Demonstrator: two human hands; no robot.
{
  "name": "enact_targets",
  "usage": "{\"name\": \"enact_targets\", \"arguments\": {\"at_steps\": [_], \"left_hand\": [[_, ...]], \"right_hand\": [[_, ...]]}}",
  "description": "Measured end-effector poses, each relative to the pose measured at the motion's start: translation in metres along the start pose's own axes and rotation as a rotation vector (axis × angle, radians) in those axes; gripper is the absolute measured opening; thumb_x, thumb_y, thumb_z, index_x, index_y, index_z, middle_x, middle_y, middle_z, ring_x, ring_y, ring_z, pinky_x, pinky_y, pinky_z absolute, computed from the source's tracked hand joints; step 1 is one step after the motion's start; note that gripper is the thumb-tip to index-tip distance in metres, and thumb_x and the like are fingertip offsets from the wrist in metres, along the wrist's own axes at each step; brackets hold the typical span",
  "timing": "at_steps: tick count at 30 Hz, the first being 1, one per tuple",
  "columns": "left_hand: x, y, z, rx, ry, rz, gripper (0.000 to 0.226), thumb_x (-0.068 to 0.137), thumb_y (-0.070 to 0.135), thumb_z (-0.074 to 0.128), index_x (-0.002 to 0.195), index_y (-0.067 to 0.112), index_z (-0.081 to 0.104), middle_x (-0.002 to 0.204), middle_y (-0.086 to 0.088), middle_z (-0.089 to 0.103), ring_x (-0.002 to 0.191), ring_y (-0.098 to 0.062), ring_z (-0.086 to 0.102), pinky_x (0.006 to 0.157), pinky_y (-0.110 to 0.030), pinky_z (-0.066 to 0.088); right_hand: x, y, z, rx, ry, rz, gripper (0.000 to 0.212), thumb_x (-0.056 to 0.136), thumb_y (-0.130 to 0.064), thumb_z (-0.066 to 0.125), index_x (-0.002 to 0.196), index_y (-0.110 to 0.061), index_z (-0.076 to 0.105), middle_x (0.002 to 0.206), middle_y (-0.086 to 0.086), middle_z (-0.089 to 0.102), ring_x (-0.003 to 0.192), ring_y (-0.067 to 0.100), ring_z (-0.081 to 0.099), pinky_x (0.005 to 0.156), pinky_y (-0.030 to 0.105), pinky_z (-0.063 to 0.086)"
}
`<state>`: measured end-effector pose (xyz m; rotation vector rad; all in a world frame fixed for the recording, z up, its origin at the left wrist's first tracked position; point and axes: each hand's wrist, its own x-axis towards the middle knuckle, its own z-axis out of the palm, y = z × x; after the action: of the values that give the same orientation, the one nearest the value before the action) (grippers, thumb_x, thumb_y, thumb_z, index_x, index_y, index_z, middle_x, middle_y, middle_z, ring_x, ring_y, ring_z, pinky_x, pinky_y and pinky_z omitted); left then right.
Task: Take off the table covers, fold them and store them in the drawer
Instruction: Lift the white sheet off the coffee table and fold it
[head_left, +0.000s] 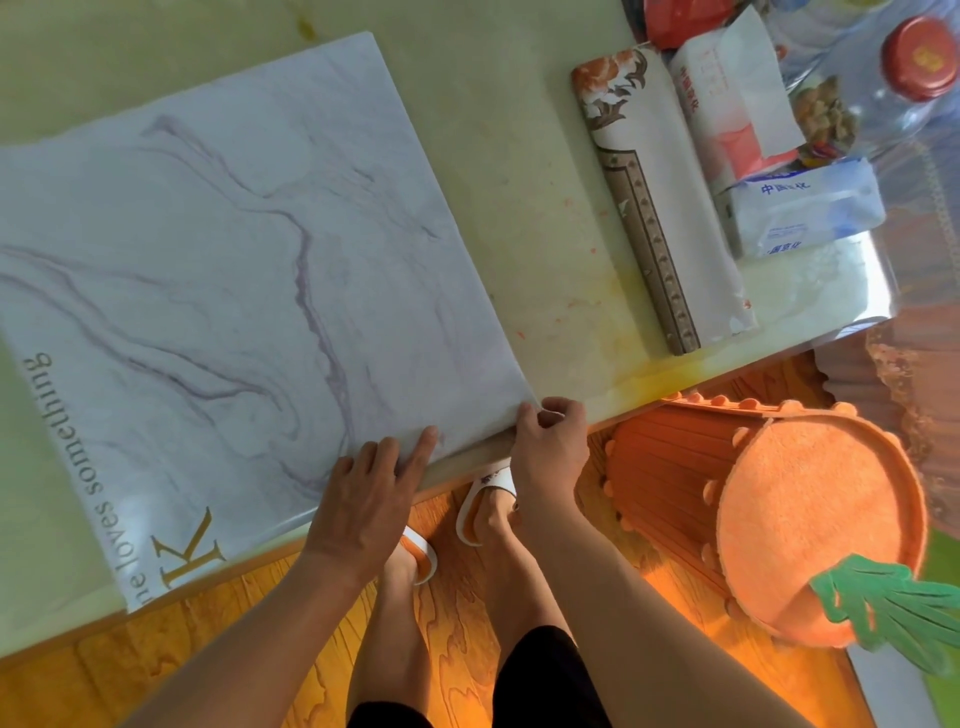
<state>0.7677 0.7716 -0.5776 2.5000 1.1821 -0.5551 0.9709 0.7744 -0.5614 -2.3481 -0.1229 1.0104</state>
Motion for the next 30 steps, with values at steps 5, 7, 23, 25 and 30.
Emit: {"name": "enact_targets", "arguments": {"at_steps": [5,7,23,25,30], "left_hand": [[0.004,0.004,-0.003,-0.011,-0.006,-0.021,0.105,0.066,0.005,0.084,0.158,0.016,0.033,0.098,-0.017,0.049,0.077,-0.028,0.049,0.061,-0.039,0.055],[0.004,0.007,-0.006,-0.018,-0.039,-0.036,0.104,0.076,0.010,0.078,0.162,0.021,0.021,0.103,-0.018,0.048,0.083,-0.028,0.051,0.067,-0.039,0.055],[-0.037,-0.024,0.027,-0.082,0.025,-0.335,0.092,0.090,0.041,0.067,0.163,0.026,0.013,0.169,-0.018,0.004,0.154,-0.047,0.002,0.108,-0.079,0.023],[-0.036,-0.027,0.029,-0.074,0.040,-0.333,0.088,0.092,0.042,0.063,0.163,0.026,0.014,0.169,-0.018,0.005,0.154,-0.047,0.003,0.108,-0.078,0.025],[-0.034,-0.026,0.026,-0.076,0.010,-0.350,0.081,0.096,0.044,0.053,0.163,0.028,0.009,0.169,-0.018,0.002,0.155,-0.045,-0.001,0.109,-0.076,0.026]], "right_hand": [[0.012,-0.022,0.000,-0.039,-0.124,-0.084,0.045,0.094,-0.038,0.067,0.133,-0.019,0.055,0.110,-0.004,0.066,0.097,0.014,0.062,0.080,0.029,0.048],[0.019,-0.030,0.003,-0.156,-0.160,-0.125,0.042,0.092,-0.035,0.068,0.129,-0.018,0.057,0.110,-0.003,0.066,0.096,0.016,0.062,0.072,0.026,0.045],[0.029,-0.022,0.004,-0.306,-0.158,-0.373,0.006,0.094,-0.015,0.063,0.094,-0.021,0.064,0.085,-0.015,0.059,0.078,0.005,0.054,0.070,0.033,0.048],[0.028,-0.024,0.004,-0.260,-0.147,-0.384,0.005,0.095,-0.014,0.062,0.094,-0.019,0.063,0.084,-0.013,0.059,0.078,0.007,0.054,0.067,0.031,0.047],[0.036,-0.032,0.009,-0.307,-0.129,-0.240,0.006,0.093,-0.015,0.063,0.095,-0.021,0.062,0.084,-0.009,0.060,0.077,0.012,0.056,0.064,0.030,0.044]]}}
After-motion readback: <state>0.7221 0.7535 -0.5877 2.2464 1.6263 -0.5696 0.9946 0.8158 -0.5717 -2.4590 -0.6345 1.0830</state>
